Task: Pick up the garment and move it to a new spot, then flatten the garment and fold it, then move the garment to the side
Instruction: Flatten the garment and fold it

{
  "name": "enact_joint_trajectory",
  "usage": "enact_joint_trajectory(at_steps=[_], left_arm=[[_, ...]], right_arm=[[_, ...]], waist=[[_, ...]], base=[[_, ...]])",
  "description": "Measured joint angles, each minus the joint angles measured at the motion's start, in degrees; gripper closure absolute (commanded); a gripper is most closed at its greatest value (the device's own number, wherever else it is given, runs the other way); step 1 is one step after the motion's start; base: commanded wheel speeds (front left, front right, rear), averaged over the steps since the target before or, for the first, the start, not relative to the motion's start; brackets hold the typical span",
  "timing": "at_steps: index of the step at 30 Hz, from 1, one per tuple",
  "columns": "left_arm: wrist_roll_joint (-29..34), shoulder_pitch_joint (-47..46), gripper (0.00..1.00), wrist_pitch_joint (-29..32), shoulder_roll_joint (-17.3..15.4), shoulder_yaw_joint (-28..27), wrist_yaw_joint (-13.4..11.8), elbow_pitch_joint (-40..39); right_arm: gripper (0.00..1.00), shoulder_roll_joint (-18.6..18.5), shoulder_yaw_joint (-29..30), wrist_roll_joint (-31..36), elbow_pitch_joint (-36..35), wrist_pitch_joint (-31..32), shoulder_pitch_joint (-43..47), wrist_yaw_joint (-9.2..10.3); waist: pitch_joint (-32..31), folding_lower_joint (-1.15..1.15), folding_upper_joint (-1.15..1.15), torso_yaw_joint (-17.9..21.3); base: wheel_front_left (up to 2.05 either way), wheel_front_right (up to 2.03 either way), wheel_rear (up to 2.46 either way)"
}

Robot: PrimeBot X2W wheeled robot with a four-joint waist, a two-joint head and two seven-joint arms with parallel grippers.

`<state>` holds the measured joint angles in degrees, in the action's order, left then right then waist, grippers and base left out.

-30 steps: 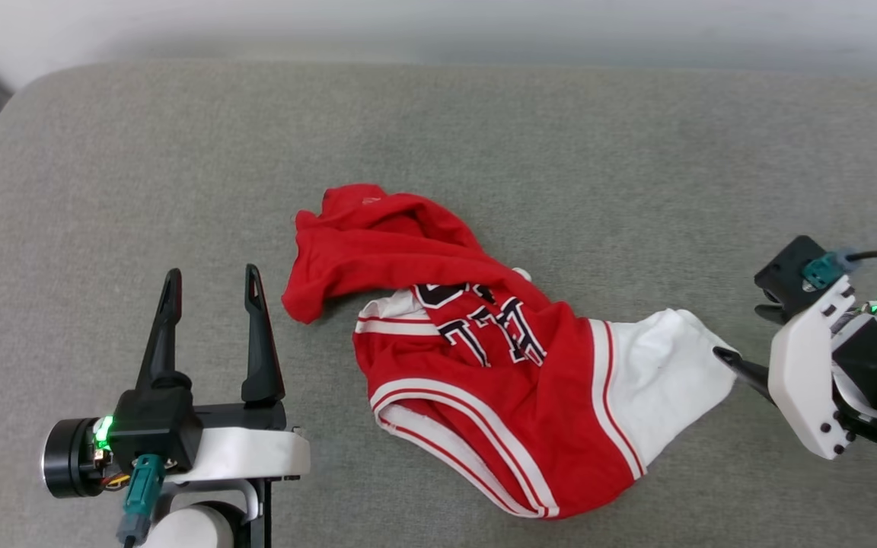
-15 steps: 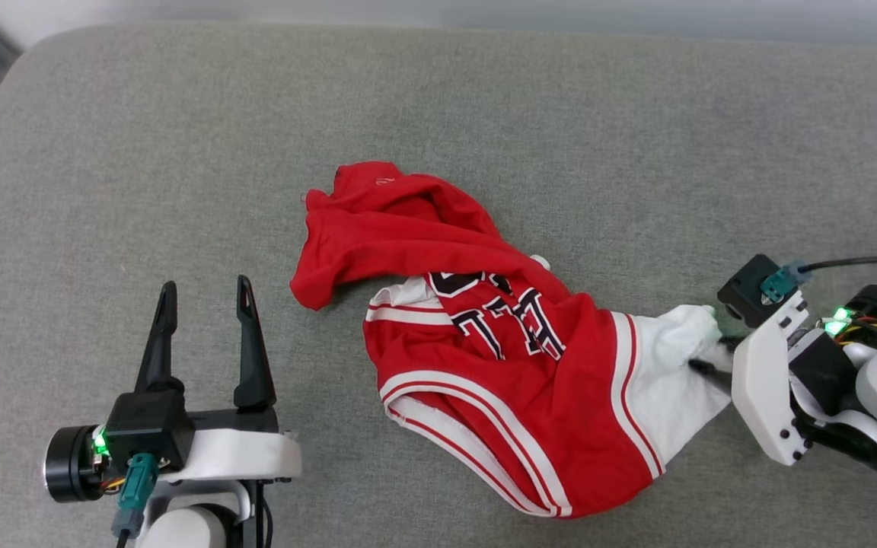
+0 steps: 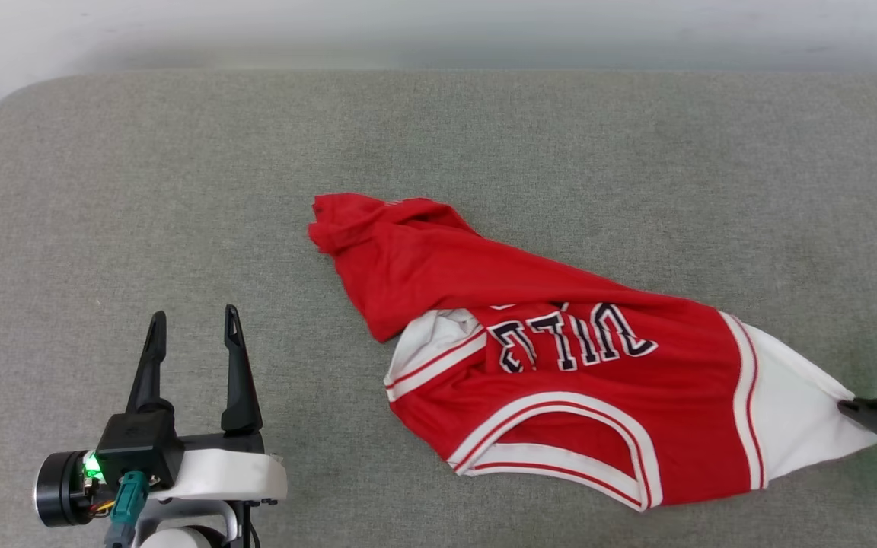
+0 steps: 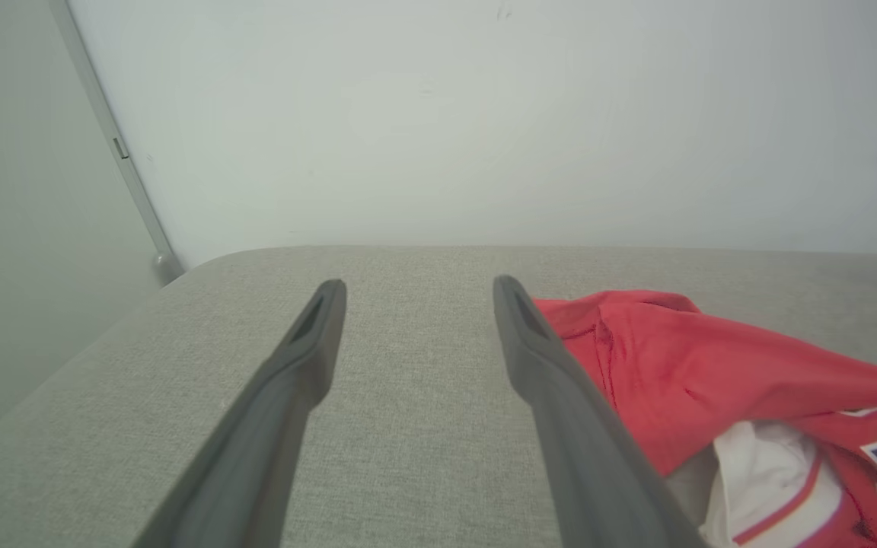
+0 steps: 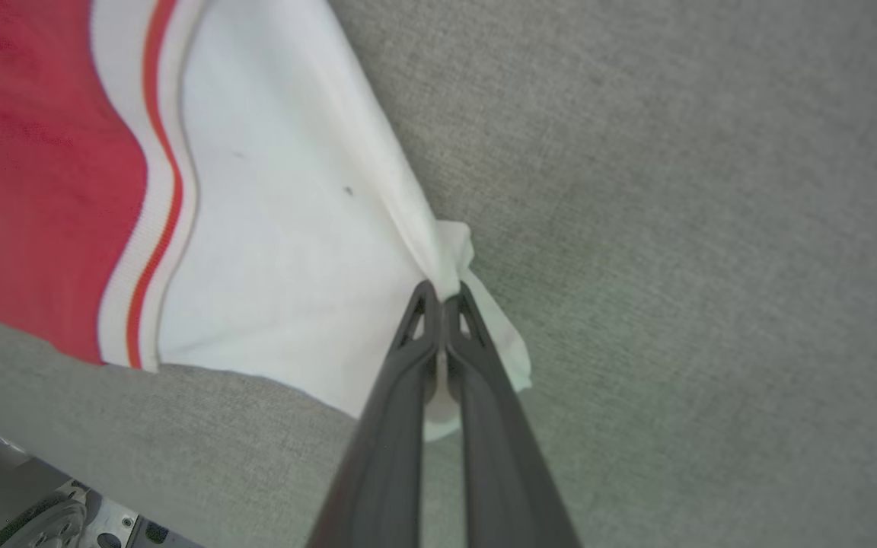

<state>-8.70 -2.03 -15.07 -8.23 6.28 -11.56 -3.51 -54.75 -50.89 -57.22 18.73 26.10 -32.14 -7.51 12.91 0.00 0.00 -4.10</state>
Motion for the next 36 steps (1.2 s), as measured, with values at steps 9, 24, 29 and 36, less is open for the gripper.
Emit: enact_joint_trajectory(at_steps=[9, 24, 29, 36], left_arm=[[1.36, -0.08, 0.0, 0.0, 0.98, -3.15, 2.98, 2.2], [0.35, -13.32, 0.0, 2.03, -6.91, -4.97, 13.68, 4.89], [-1.19, -21.81, 0.0, 8.71, -10.46, -3.18, 16.85, 4.78], [-8.93, -32.69, 0.0, 26.61, -16.75, 4.92, 18.9, 5.81]], right_arm=[[0.0, 4.11, 2.71, 4.21, 4.94, -6.15, 0.92, 0.0], [0.0, 13.83, 29.37, 24.03, -3.07, -34.73, 4.56, 0.0], [0.0, 23.14, 41.79, 35.0, -9.42, -38.55, 9.88, 0.0], [0.0, 31.77, 47.45, 43.63, -17.03, -38.05, 17.68, 0.01]], waist=[[-0.8, 0.0, 0.0, 0.15], [-1.6, 0.0, 0.0, 2.92], [-0.11, 0.0, 0.0, 3.65], [2.51, 0.0, 0.0, 4.69]], base=[[0.0, 0.0, 0.0], [0.0, 0.0, 0.0], [0.0, 0.0, 0.0], [0.0, 0.0, 0.0]])
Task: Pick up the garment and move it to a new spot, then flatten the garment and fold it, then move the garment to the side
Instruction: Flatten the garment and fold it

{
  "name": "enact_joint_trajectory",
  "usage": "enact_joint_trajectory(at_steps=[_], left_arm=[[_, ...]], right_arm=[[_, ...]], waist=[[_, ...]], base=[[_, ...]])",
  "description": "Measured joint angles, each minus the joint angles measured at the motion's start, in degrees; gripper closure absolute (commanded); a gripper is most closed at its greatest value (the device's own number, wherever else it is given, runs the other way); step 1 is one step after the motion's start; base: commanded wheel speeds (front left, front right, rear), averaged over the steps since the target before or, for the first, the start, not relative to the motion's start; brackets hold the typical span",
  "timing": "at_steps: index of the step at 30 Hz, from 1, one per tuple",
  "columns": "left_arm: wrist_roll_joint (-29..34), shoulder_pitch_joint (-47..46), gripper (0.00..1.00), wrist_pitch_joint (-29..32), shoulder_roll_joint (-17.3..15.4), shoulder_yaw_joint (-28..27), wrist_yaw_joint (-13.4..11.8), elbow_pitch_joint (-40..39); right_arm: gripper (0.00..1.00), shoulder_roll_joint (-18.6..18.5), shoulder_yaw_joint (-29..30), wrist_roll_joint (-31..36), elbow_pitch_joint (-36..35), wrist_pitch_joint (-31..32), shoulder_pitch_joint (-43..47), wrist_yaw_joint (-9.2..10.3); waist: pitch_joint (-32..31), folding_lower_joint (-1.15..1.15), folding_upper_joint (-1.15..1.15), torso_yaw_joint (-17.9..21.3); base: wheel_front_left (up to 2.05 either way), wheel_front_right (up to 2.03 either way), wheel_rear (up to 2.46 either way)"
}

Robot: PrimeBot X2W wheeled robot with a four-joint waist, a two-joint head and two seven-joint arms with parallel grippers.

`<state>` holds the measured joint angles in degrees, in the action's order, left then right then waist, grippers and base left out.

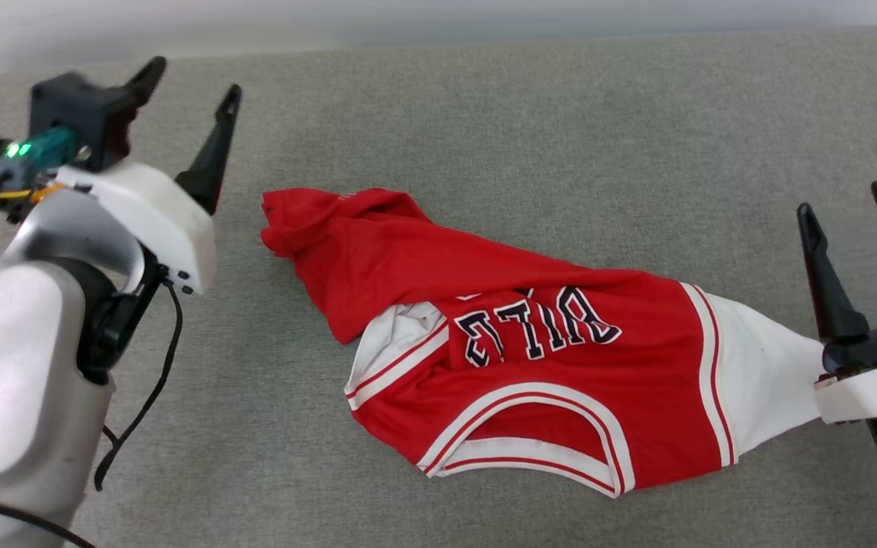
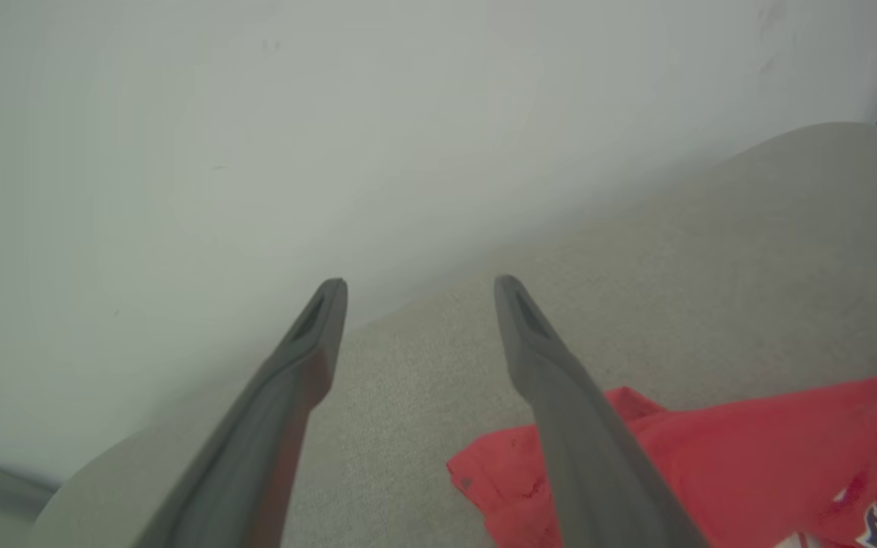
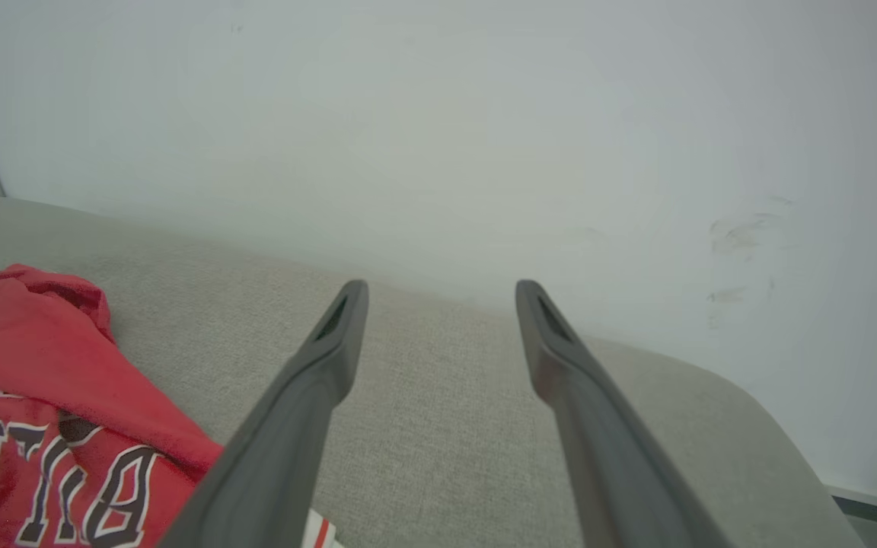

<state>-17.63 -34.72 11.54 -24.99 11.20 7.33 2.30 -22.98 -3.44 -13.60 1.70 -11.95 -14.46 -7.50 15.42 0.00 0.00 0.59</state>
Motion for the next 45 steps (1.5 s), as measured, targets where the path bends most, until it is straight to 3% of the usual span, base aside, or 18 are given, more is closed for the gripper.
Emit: enact_joint_trajectory(at_steps=[7, 15, 21, 29, 31, 37, 45], left_arm=[[-14.88, -9.84, 0.0, 20.52, -10.21, 13.93, 0.07, -0.7], [-27.87, -16.25, 0.0, 39.58, -15.52, 26.61, 0.07, 1.77], [-30.83, -19.32, 0.0, 44.55, -16.62, 34.29, 0.07, 4.53], [-32.49, -21.63, 0.0, 43.83, -17.5, 41.45, 0.13, 8.81], [-33.31, -21.97, 1.0, 42.66, -17.71, 42.44, 0.15, 9.28], [-33.3, -23.57, 1.0, 35.16, -18.74, 45.28, 0.14, 7.73], [-31.26, -30.48, 1.0, 24.75, -18.69, 43.8, 0.15, 2.24]], right_arm=[[0.0, 1.35, -0.71, 2.82, -2.33, 1.19, 1.4, -0.01], [0.0, 1.2, -3.25, 3.01, -2.02, 1.29, -1.32, -0.01], [0.0, 1.14, -4.37, 2.99, -0.65, 0.38, -3.48, 0.0], [0.0, 2.2, -6.37, 2.99, 1.96, -0.69, -4.97, -0.01], [0.0, 2.33, -6.48, 2.98, 2.6, -1.0, -4.97, -0.01], [0.0, 3.24, -4.78, 2.46, 3.68, -1.92, -3.75, 0.0], [0.0, 5.36, -2.2, 2.93, 3.9, -2.72, -0.76, 0.0]], waist=[[3.31, 0.0, 0.0, 1.47], [7.2, 0.0, 0.0, 3.87], [9.96, 0.0, 0.0, 5.42], [12.24, 0.01, 0.0, 6.82], [11.91, 0.01, 0.0, 6.79], [9.4, 0.0, 0.0, 5.83], [5.92, 0.0, 0.0, 4.49]], base=[[0.0, 0.0, 0.0], [0.0, 0.0, 0.0], [0.0, 0.0, 0.0], [0.0, 0.0, 0.0], [0.0, 0.0, 0.0], [0.0, 0.0, 0.0], [0.0, 0.0, 0.0]])
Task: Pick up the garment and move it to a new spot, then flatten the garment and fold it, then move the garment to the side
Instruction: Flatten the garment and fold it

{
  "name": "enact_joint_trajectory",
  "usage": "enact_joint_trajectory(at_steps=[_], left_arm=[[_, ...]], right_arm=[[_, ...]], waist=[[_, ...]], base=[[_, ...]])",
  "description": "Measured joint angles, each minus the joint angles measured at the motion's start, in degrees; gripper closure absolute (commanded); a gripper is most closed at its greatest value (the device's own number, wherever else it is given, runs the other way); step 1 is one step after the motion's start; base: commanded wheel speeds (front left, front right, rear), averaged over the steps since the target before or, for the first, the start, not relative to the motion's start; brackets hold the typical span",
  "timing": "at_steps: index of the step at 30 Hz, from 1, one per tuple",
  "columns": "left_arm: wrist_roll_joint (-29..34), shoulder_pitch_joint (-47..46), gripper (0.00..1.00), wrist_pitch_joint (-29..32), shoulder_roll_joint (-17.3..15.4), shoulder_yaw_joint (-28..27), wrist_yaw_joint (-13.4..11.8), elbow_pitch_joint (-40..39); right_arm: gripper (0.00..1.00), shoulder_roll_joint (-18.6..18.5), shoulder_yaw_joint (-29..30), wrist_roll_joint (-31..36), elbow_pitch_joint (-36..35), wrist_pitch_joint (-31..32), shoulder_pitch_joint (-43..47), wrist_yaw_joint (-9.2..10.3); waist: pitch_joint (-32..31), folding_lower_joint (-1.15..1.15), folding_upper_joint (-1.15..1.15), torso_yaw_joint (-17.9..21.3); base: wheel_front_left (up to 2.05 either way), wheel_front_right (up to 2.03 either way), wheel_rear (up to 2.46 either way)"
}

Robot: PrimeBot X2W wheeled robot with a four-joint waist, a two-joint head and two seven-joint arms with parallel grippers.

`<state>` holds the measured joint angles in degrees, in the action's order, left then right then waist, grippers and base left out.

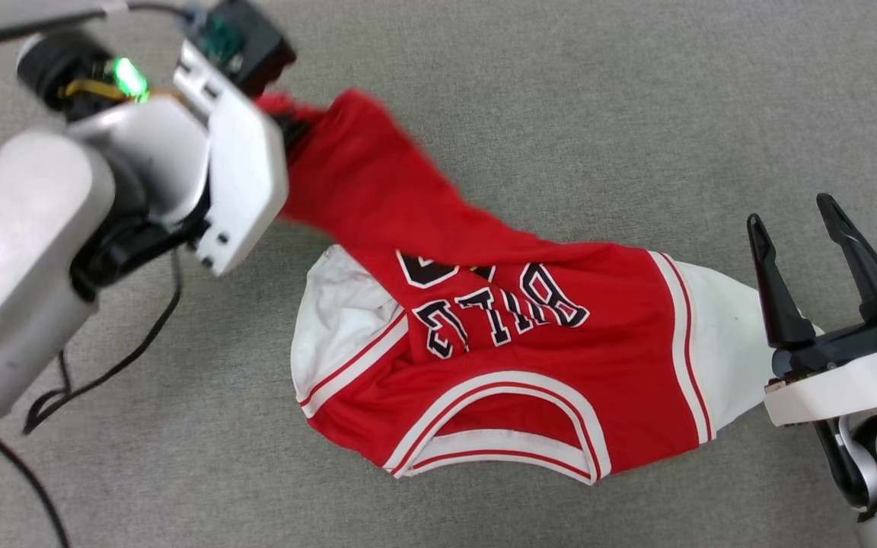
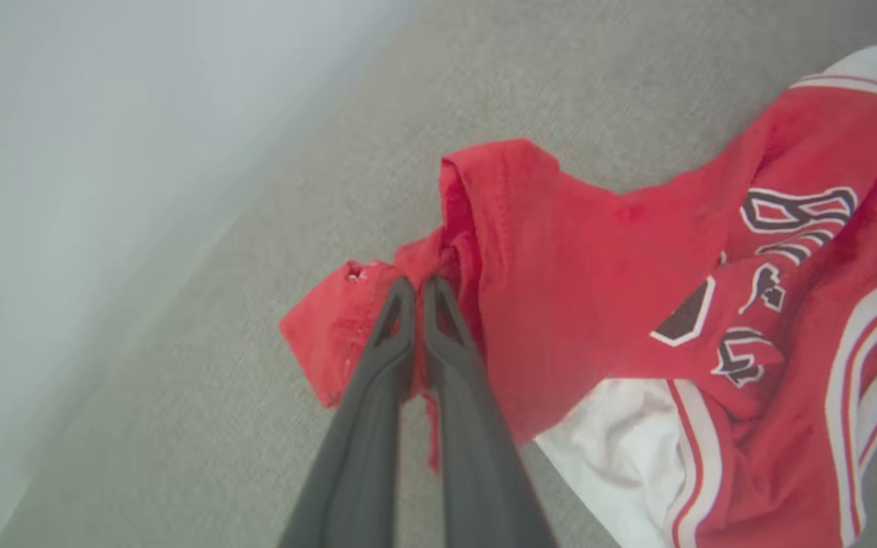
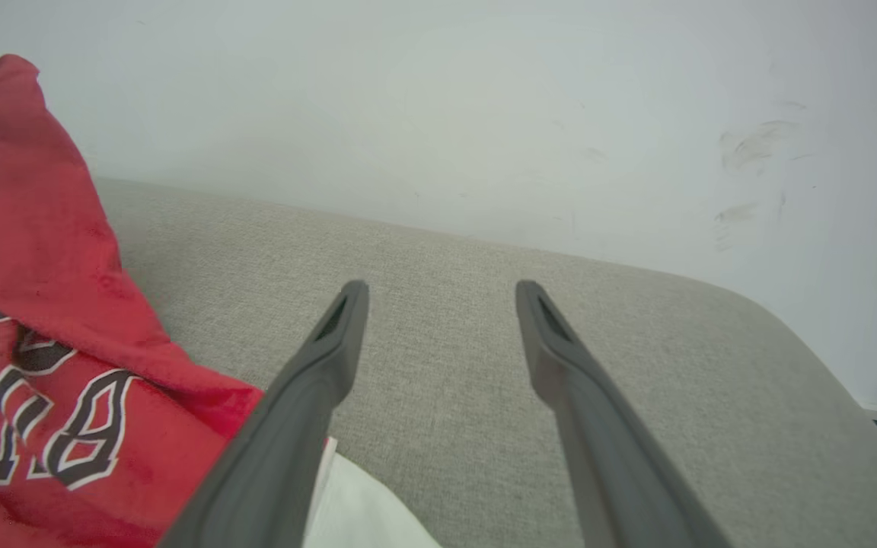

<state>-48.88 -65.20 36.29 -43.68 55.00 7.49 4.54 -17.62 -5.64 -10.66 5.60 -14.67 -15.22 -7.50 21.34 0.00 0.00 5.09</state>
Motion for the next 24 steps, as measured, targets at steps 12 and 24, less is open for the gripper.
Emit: enact_joint_trajectory(at_steps=[12, 24], left_arm=[[1.3, -9.57, 1.0, -5.52, 14.62, 6.35, 0.0, 4.93], [-2.9, -7.36, 1.0, -0.98, 17.67, 17.39, -0.01, 16.82]], right_arm=[[0.0, 3.11, -0.93, 1.88, -1.86, -0.4, -3.01, 0.0], [0.0, 6.31, -0.88, 2.29, -2.53, -0.41, -4.21, 0.0]], waist=[[4.31, 0.0, 0.0, 4.7], [9.22, 0.0, 0.0, 10.09]], base=[[0.0, 0.0, 0.0], [0.0, 0.0, 0.0]])
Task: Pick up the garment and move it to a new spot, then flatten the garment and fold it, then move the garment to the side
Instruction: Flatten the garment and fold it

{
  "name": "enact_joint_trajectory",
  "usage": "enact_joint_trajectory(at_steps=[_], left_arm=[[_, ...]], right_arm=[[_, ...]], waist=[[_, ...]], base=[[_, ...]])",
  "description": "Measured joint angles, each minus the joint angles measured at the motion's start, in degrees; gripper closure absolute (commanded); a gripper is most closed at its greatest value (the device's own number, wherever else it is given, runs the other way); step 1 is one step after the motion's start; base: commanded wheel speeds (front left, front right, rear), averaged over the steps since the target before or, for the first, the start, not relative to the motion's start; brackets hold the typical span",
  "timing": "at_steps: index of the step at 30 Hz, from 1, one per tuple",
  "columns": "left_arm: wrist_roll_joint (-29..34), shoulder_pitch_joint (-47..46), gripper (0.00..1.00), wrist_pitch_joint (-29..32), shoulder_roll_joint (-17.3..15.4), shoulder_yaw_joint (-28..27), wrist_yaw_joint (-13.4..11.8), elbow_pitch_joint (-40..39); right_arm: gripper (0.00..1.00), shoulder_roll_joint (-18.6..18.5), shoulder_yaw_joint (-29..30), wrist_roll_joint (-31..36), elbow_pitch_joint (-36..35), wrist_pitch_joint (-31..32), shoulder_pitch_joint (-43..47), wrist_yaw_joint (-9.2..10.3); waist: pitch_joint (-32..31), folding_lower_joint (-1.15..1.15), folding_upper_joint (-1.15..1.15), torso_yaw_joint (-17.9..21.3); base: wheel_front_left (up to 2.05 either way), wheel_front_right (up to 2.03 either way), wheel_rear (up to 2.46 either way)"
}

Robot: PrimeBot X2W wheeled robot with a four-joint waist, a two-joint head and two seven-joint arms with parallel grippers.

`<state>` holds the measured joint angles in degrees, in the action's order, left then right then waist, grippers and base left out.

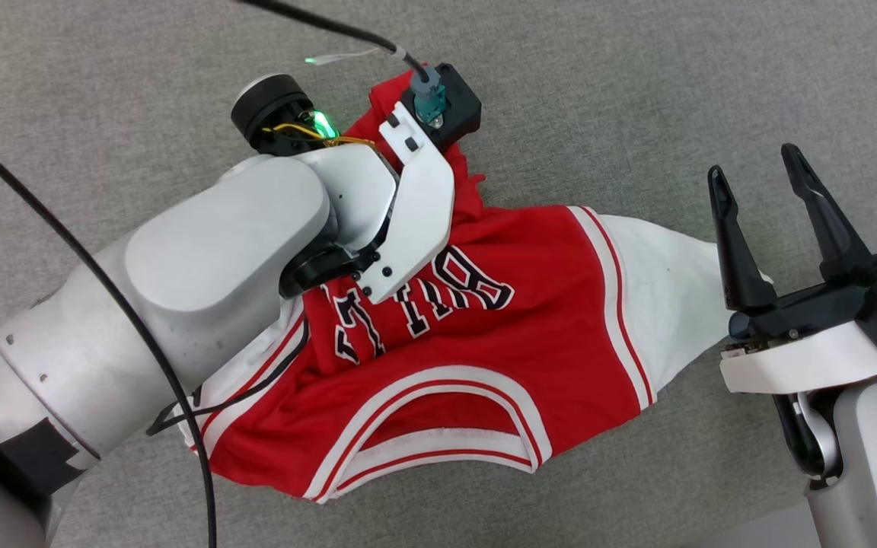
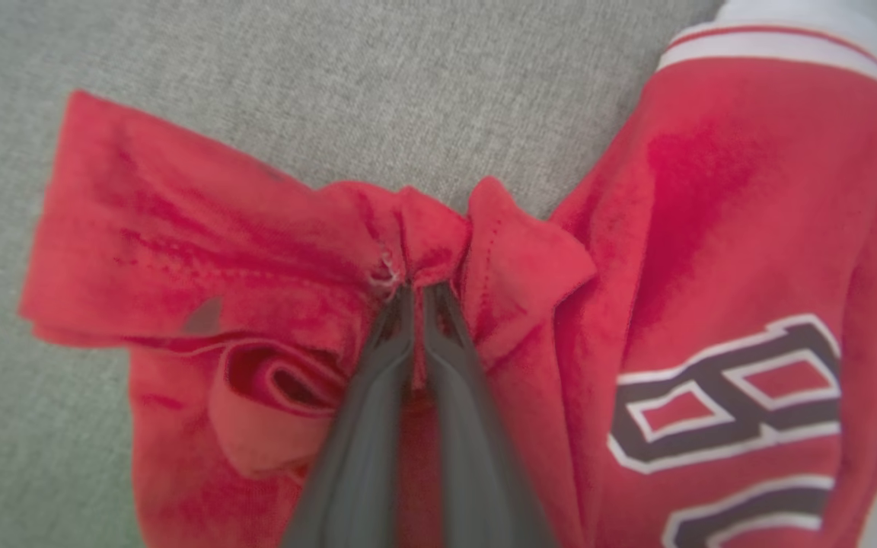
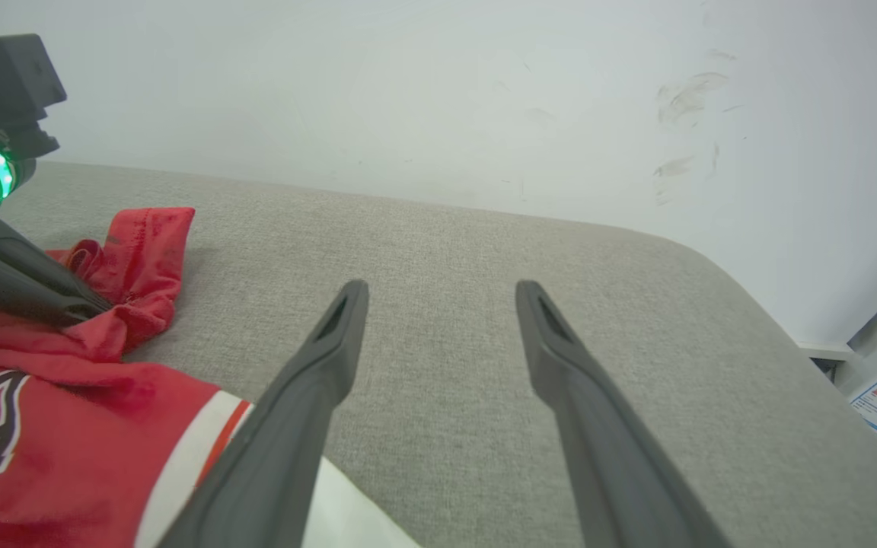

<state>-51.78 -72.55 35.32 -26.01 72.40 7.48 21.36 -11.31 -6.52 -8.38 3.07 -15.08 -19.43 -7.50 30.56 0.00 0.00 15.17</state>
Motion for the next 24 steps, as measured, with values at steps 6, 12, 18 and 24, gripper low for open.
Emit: enact_joint_trajectory(at_steps=[6, 12, 18, 24], left_arm=[[-0.58, -0.94, 0.0, -3.75, 0.03, 0.85, 0.01, 0.37], [-4.58, -5.26, 0.0, -7.37, -2.88, 0.3, 0.01, -2.29], [-9.16, -6.81, 0.0, -2.57, -9.14, -0.66, 0.0, -5.33], [-11.99, -6.03, 0.0, 7.35, -14.83, 0.01, 0.0, -8.05]], right_arm=[[0.0, 0.02, 0.6, 0.43, 0.27, 0.0, 0.09, -0.01], [0.0, -0.78, 0.77, 0.56, 0.87, -0.01, 1.94, 0.0], [0.0, -1.81, 1.09, 0.54, 1.14, 0.0, 3.43, 0.0], [0.0, -2.68, 0.76, 0.46, 1.1, 0.0, 3.63, 0.0]], waist=[[-1.51, 0.0, 0.0, -1.14], [-5.49, 0.0, 0.0, -3.89], [-9.26, 0.0, 0.0, -7.35], [-11.42, 0.0, 0.0, -9.7]], base=[[0.0, 0.0, 0.0], [0.0, 0.0, 0.0], [0.0, 0.0, 0.0], [0.0, 0.0, 0.0]])
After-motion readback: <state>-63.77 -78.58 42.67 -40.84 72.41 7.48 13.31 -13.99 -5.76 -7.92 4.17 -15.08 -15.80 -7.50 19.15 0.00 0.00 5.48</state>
